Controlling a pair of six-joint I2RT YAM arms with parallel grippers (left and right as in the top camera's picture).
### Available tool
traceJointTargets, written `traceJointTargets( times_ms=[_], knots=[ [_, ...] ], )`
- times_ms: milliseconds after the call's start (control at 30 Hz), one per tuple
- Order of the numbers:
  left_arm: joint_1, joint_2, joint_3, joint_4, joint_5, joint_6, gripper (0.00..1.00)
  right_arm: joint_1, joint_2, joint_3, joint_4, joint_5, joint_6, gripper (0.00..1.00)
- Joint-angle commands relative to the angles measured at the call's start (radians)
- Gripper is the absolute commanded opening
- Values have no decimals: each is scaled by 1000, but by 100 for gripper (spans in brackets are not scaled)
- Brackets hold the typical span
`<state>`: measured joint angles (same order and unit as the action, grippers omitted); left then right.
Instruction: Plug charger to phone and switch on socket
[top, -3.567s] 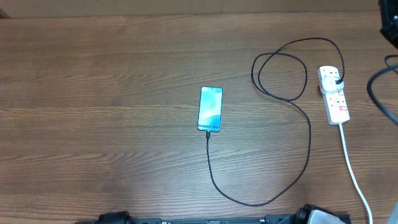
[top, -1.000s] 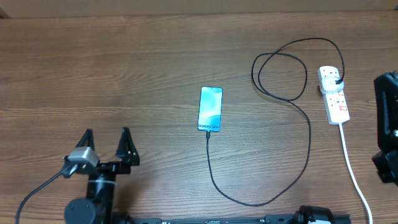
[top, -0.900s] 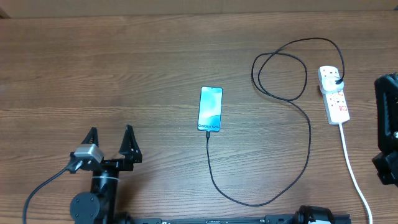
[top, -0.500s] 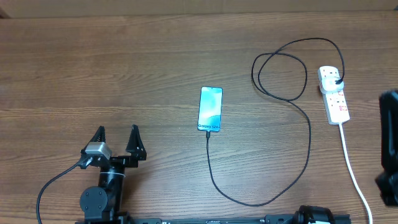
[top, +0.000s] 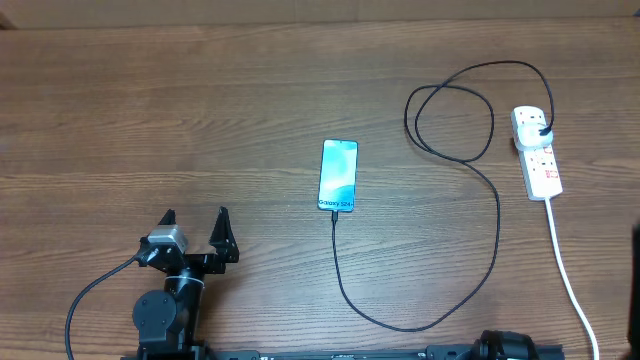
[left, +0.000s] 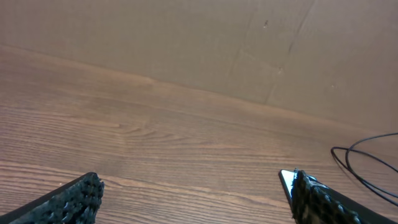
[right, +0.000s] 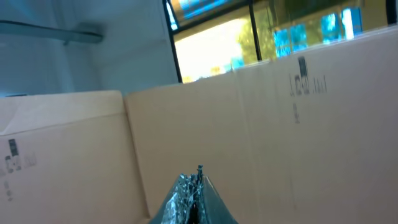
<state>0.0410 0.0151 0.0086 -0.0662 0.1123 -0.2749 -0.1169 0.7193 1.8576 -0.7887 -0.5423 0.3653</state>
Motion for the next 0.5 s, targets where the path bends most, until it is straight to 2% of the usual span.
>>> traceJointTargets(
  times_ms=[0, 133, 467],
  knots=[
    [4, -9, -4, -3, -3, 56, 99, 5, -26, 1, 40, 9, -8, 9],
    [5, -9, -4, 0, 16, 165, 100, 5, -26, 1, 91, 9, -8, 11],
    [5, -9, -4, -1, 8, 167, 100, 5, -68, -11, 121, -58, -8, 11]
  ],
)
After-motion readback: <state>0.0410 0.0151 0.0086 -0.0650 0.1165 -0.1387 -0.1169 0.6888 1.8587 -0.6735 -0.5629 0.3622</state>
